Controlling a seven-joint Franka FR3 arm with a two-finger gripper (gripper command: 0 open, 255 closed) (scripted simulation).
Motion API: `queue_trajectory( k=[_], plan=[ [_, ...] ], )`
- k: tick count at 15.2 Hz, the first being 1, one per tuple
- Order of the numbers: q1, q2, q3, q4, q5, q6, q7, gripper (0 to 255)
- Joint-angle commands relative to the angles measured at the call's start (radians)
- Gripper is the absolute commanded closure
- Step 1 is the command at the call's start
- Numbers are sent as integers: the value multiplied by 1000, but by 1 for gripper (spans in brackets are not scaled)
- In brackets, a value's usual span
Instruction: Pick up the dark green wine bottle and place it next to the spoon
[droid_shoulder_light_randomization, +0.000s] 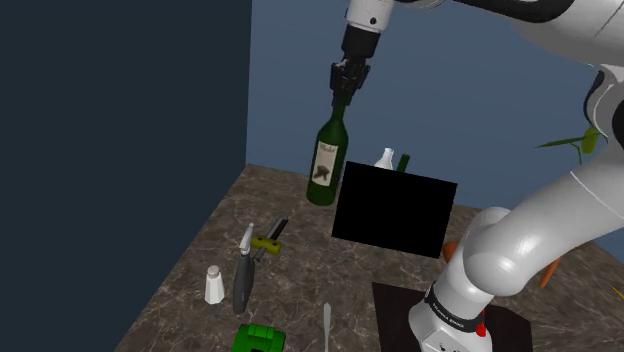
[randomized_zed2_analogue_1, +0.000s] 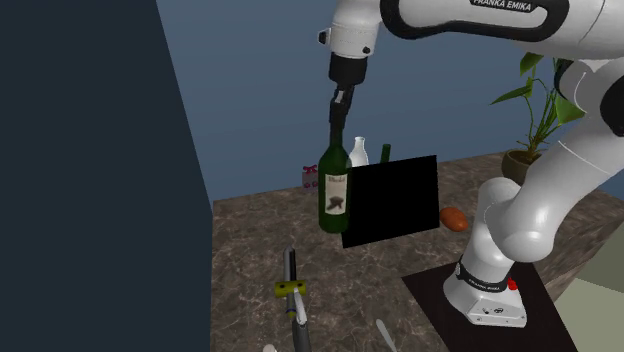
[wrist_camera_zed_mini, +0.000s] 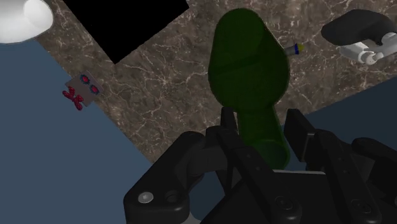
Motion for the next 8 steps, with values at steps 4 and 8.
queue_trajectory(
  k=[4,8],
  plan=[
    [16,-106,26,11,17,-118,38,255],
    [28,-174,51,40,34,-215,74,255]
  ],
)
